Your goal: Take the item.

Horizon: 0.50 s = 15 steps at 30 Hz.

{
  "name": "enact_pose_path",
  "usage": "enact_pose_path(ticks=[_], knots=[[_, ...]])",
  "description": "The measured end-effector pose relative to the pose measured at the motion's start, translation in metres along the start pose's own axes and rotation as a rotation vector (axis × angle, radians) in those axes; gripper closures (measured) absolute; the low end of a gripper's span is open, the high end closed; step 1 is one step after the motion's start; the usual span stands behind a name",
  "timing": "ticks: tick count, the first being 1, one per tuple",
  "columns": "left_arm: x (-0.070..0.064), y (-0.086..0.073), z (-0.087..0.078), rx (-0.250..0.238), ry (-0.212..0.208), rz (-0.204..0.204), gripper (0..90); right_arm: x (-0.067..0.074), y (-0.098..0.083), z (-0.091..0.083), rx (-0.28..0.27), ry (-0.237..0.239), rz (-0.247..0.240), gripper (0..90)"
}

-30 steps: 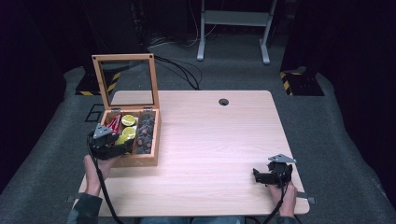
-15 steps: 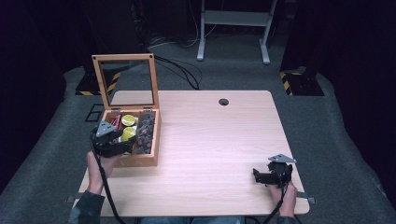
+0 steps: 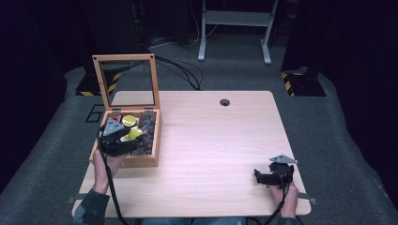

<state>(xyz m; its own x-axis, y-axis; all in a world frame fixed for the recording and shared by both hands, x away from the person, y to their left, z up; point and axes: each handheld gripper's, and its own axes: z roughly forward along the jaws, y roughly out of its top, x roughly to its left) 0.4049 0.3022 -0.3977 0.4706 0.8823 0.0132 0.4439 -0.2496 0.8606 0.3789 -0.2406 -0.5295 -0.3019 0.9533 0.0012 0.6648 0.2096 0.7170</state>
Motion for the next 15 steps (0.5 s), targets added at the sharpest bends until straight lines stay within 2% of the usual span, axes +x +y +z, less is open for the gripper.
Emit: enact_pose_path(ticks=[8,15], knots=[[-0.008,0.005,0.004,-0.008,-0.019,0.019,37.9,0.0,0.0,0.0,0.001,0.002,-0.01,0.3],[-0.015,0.011,0.01,-0.009,-0.036,0.036,37.9,0.0,0.0,0.0,-0.001,0.0,0.0,0.3]])
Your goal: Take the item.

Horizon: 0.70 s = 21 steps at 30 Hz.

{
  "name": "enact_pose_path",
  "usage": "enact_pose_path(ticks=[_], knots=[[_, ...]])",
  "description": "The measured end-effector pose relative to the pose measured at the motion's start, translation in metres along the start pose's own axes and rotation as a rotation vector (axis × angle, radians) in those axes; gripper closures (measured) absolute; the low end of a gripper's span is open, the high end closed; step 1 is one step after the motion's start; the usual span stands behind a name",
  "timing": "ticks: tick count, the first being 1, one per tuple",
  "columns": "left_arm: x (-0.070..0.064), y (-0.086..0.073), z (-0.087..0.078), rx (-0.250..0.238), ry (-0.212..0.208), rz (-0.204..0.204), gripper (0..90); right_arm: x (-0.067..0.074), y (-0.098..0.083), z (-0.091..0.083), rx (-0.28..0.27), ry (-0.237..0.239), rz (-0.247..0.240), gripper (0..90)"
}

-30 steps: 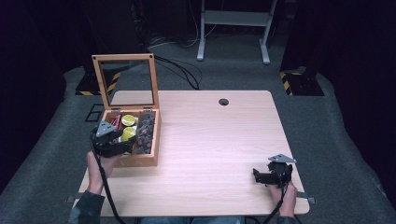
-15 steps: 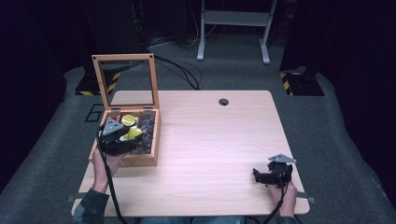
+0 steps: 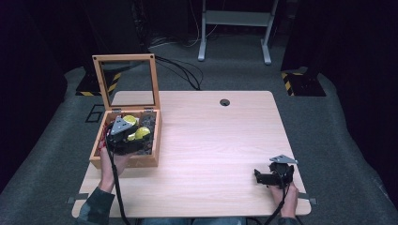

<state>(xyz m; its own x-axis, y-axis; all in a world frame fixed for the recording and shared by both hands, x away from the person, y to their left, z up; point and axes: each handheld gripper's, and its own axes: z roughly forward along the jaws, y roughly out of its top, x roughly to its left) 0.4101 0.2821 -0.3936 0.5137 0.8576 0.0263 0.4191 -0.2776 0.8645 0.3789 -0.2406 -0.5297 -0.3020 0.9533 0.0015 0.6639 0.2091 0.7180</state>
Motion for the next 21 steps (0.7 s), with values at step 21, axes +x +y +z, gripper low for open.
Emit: enact_pose_path(ticks=[21], knots=[[-0.017,0.018,0.023,0.001,-0.054,0.036,37.9,0.0,0.0,0.0,-0.001,0.001,0.0,0.3]])
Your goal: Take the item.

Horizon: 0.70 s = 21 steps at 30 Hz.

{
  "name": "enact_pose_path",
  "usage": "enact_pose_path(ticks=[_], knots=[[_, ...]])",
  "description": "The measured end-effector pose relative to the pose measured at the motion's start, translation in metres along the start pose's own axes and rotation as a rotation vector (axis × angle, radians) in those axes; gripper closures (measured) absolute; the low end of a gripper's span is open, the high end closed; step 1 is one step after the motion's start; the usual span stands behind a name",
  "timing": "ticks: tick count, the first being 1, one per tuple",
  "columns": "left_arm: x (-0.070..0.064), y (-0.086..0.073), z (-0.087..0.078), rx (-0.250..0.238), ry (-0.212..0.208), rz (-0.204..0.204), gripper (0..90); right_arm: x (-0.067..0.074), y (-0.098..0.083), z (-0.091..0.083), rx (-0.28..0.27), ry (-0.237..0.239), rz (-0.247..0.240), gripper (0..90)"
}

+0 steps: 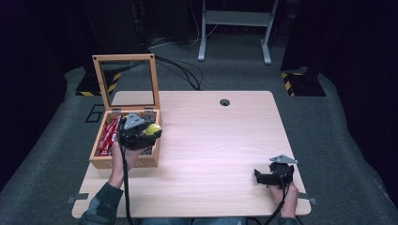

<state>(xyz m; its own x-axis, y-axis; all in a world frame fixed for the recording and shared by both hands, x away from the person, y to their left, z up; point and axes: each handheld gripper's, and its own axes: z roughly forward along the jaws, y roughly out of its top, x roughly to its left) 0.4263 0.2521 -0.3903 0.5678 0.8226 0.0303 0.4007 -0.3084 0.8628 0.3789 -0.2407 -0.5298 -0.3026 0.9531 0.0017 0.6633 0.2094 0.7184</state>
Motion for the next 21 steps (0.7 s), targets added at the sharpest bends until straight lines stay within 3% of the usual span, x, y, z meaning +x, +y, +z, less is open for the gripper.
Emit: enact_pose_path(ticks=[21], knots=[[-0.027,0.011,0.036,0.023,-0.055,0.046,37.9,0.0,0.0,0.0,0.0,0.0,0.0,0.3]])
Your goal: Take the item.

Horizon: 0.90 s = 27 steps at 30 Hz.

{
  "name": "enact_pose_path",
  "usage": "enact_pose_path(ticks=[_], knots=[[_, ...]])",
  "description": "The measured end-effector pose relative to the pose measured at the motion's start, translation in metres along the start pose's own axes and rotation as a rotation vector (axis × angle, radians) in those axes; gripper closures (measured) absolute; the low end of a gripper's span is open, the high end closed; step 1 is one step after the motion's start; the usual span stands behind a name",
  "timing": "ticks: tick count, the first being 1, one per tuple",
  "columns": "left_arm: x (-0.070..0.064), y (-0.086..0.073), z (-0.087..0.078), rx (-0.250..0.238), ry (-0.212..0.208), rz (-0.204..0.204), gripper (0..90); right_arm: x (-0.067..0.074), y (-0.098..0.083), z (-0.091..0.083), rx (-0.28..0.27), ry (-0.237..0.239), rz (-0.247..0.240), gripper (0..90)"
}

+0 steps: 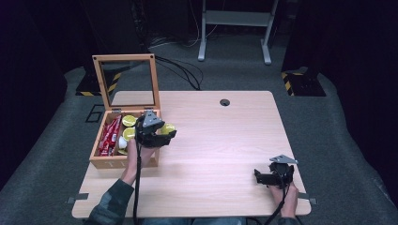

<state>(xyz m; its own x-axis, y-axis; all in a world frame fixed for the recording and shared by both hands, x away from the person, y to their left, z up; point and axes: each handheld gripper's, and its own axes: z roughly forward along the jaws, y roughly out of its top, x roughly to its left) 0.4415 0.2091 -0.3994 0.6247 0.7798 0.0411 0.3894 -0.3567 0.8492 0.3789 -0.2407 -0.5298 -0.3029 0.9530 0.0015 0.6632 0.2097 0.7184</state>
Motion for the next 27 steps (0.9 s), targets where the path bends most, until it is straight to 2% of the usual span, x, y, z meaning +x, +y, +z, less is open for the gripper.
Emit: enact_pose_path(ticks=[13,27], knots=[[-0.013,0.005,0.024,0.025,-0.036,0.02,37.9,0.0,0.0,0.0,0.0,0.0,0.001,0.3],[-0.032,0.005,0.063,0.058,-0.081,0.029,37.9,0.0,0.0,0.0,0.002,0.002,-0.007,0.3]])
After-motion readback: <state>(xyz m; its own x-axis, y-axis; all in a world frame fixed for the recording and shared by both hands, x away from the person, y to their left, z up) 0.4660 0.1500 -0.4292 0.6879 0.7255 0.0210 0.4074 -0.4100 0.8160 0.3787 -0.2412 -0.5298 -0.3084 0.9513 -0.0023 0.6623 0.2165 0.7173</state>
